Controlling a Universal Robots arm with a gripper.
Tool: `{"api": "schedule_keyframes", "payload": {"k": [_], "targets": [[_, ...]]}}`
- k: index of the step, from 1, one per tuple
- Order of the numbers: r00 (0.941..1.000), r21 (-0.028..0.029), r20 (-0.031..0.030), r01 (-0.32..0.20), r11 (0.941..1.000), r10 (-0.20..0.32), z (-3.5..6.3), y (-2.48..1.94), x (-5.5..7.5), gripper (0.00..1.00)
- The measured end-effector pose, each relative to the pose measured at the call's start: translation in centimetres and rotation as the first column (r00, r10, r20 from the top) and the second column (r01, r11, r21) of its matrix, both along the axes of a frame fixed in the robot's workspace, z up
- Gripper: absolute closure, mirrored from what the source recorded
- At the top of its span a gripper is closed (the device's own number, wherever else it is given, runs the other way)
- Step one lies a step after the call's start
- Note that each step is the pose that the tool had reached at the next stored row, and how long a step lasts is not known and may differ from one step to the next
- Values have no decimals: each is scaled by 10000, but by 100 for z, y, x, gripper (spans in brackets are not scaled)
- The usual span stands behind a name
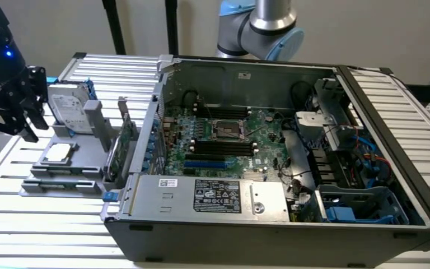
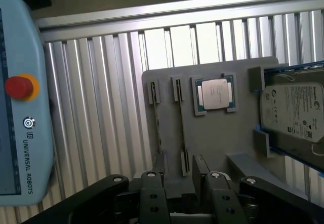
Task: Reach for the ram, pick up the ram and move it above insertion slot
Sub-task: 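Pick up the ram and move it above insertion slot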
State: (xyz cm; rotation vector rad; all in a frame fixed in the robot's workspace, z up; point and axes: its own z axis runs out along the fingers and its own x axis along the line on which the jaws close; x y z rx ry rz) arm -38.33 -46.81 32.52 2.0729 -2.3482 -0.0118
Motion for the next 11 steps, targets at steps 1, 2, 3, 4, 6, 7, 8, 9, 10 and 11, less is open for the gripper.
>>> {"api": "schedule_keyframes", "payload": {"k": [1,2,3,4,6,7,8,9,10,11], "targets": [[10000,1,0,-6,10000,6,-18,0,0,64],[10000,0,0,-14,10000,14,-36,-1,0,64],[10000,0,0,-23,10000,23,-54,-2,1,64],[10000,1,0,-31,10000,31,-73,-3,0,64],[10000,0,-1,-42,10000,42,-109,-5,0,64],[10000,0,-1,-47,10000,47,-127,-7,0,64],[10000,0,0,-51,10000,51,-145,-9,0,64],[10000,1,0,-55,10000,55,-163,-11,1,64],[10000,1,0,-59,10000,59,-181,-14,1,64],[10000,1,0,-65,10000,65,-199,-17,1,64]]}}
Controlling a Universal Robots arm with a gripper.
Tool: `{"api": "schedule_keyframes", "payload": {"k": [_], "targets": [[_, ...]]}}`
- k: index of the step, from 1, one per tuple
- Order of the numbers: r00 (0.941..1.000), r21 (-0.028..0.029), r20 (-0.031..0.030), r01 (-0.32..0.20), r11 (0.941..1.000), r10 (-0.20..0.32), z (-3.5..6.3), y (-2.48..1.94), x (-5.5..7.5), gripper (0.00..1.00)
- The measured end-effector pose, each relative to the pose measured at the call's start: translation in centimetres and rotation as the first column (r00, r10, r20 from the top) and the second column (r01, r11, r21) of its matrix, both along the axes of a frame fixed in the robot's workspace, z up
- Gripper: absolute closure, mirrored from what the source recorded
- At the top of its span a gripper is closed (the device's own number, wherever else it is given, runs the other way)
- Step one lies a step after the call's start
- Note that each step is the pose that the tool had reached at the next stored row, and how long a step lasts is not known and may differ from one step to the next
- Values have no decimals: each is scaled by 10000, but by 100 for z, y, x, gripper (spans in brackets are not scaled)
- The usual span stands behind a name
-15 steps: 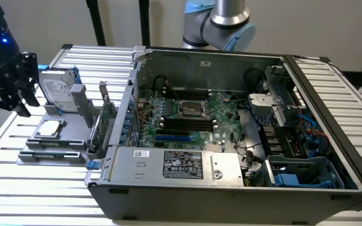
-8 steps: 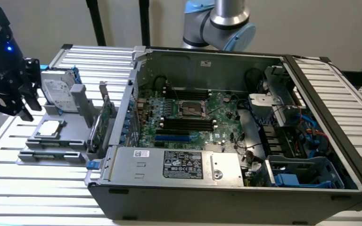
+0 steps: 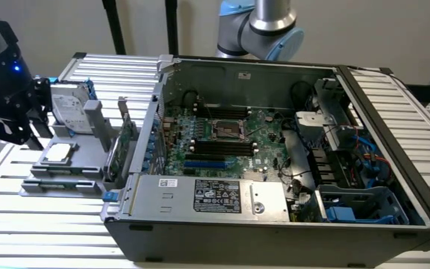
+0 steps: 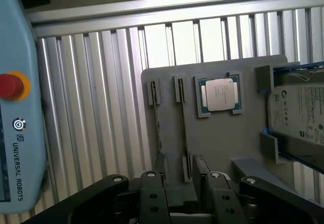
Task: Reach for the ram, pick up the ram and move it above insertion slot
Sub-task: 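Pick up the ram and move it above insertion slot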
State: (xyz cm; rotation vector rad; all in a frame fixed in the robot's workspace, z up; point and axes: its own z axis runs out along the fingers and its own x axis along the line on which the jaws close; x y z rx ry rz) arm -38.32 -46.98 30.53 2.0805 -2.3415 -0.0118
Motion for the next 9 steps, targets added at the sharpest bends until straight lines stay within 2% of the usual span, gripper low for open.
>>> {"api": "schedule_keyframes", "payload": {"k": [9], "targets": [[10000,-1,-1,-34,10000,34,-164,-64,0,64]]}}
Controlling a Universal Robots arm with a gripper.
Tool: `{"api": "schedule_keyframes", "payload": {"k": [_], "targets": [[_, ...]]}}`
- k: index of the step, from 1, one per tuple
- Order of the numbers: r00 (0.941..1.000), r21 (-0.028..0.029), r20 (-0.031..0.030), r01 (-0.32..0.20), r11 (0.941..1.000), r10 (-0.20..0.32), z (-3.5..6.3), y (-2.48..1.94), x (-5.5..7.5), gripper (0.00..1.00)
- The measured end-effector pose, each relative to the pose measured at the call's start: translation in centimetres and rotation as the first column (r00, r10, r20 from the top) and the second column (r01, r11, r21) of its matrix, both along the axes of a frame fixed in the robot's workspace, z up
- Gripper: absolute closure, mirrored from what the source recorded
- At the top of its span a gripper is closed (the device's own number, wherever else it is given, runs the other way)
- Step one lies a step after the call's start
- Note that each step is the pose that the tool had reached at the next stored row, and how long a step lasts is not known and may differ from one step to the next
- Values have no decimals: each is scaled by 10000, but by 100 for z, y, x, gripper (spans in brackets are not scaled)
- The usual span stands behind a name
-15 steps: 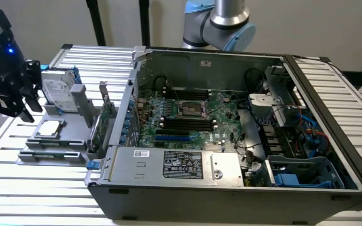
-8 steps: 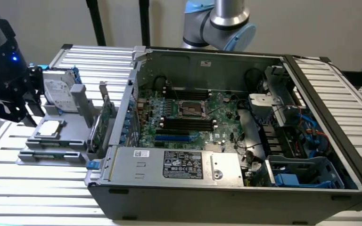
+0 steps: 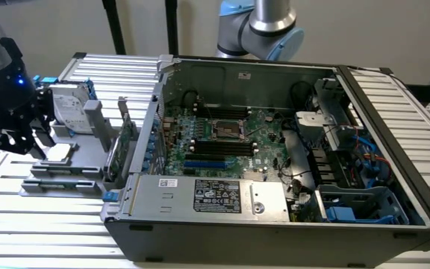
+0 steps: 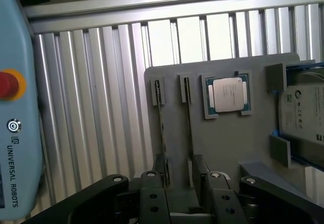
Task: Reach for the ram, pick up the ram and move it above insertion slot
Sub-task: 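Pick up the ram and move it above insertion slot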
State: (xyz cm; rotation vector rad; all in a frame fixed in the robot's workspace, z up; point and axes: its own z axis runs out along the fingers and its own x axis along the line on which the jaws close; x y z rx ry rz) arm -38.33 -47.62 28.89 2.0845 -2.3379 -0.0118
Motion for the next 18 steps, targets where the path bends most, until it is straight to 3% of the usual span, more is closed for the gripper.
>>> {"api": "schedule_keyframes", "payload": {"k": [6,18], "targets": [[10000,0,0,-25,10000,25,-110,-31,-1,64],[10000,0,0,-82,10000,82,-328,-41,0,64]]}}
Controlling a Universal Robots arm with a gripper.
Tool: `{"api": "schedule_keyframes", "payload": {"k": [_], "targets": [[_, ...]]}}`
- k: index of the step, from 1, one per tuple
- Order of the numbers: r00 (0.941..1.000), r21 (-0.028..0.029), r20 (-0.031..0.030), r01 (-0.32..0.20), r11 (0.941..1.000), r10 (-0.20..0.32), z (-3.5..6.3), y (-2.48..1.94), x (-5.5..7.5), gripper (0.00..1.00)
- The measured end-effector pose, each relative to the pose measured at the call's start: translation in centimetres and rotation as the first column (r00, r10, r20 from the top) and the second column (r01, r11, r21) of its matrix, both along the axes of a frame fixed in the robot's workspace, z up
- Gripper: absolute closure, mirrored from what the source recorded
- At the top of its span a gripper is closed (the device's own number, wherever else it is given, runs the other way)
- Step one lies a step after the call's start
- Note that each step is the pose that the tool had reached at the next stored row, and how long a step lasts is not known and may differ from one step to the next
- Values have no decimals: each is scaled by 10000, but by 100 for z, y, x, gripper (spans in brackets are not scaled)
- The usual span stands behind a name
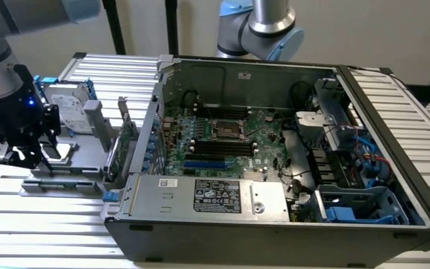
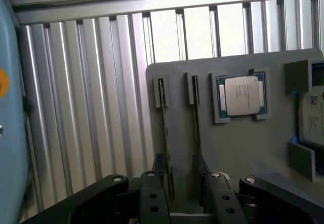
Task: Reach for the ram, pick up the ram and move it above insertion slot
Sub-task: 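Pick up the ram and move it above insertion slot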
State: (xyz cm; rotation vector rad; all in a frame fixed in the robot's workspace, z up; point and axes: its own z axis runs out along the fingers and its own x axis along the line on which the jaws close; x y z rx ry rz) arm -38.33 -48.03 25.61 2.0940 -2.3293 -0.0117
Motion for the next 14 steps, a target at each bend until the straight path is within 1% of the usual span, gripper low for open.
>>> {"api": "schedule_keyframes", "payload": {"k": [14], "targets": [[9999,0,-1,-150,9999,150,-254,0,0,64]]}}
